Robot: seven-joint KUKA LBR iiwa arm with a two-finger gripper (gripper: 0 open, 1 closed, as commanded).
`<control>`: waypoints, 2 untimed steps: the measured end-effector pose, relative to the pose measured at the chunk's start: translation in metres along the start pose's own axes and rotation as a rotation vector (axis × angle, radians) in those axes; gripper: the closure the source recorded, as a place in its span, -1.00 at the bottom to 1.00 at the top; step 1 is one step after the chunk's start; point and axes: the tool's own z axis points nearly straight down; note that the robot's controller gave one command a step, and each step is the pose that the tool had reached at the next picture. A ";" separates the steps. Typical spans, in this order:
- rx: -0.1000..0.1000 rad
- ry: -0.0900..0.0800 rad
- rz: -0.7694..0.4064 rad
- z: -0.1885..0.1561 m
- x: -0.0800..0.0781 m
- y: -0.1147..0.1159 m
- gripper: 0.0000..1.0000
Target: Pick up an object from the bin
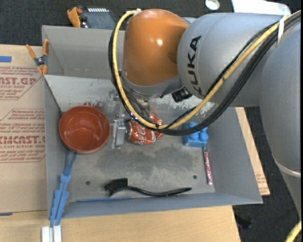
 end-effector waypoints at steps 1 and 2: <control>0.000 0.000 0.000 0.000 0.000 0.000 -1.00; -0.001 -0.011 -0.035 0.018 0.000 0.008 -1.00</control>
Offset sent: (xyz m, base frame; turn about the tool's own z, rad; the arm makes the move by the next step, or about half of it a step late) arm -0.0153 0.0513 -0.1248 -0.2072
